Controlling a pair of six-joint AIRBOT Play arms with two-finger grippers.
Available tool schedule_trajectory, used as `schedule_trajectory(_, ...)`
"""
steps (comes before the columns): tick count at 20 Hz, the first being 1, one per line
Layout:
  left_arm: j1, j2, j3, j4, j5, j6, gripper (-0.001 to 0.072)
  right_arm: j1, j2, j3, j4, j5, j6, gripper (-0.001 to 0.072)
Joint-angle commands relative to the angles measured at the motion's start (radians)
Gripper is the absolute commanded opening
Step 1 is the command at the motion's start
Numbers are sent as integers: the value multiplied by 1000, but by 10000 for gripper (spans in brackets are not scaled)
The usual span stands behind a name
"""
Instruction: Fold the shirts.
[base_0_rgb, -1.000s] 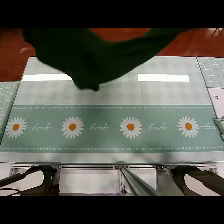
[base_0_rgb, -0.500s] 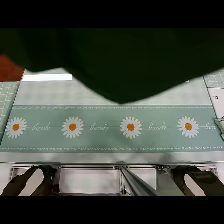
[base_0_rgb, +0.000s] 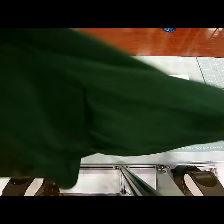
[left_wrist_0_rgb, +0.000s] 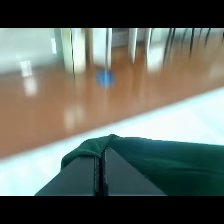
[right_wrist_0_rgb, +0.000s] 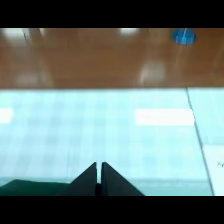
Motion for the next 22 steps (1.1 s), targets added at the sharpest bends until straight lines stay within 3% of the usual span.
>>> schedule_trajectory(1, -43, -27, -267, 59, 16, -22, 20, 0, 22, -282, 13, -77, 35, 24)
schedule_trajectory(5, -44, -248, -459, 49, 249, -22, 20, -1, -114, -523, 24, -320, 58, 24)
schedule_trajectory(10, -44, -604, -457, -68, 514, -22, 20, -26, -508, -517, 133, -627, 57, 25)
schedule_trajectory(14, -45, -789, -457, -129, 547, -23, 23, -65, -810, -410, 344, -719, 33, 25)
schedule_trajectory(15, -44, -817, -457, -127, 538, -22, 92, -70, -870, -379, 377, -722, 34, 26)
schedule_trajectory(16, -42, -838, -457, -126, 522, -22, 369, -75, -914, -351, 407, -719, 34, 94)
schedule_trajectory(17, -33, -851, -456, -120, 492, -20, 509, -88, -946, -324, 438, -707, 34, 317)
schedule_trajectory(18, -13, -854, -445, -77, 433, -18, 509, -106, -962, -298, 462, -676, 32, 415)
schedule_trajectory(22, 161, -838, -379, 153, 122, -49, 508, -257, -906, -229, 394, -401, -47, 411)
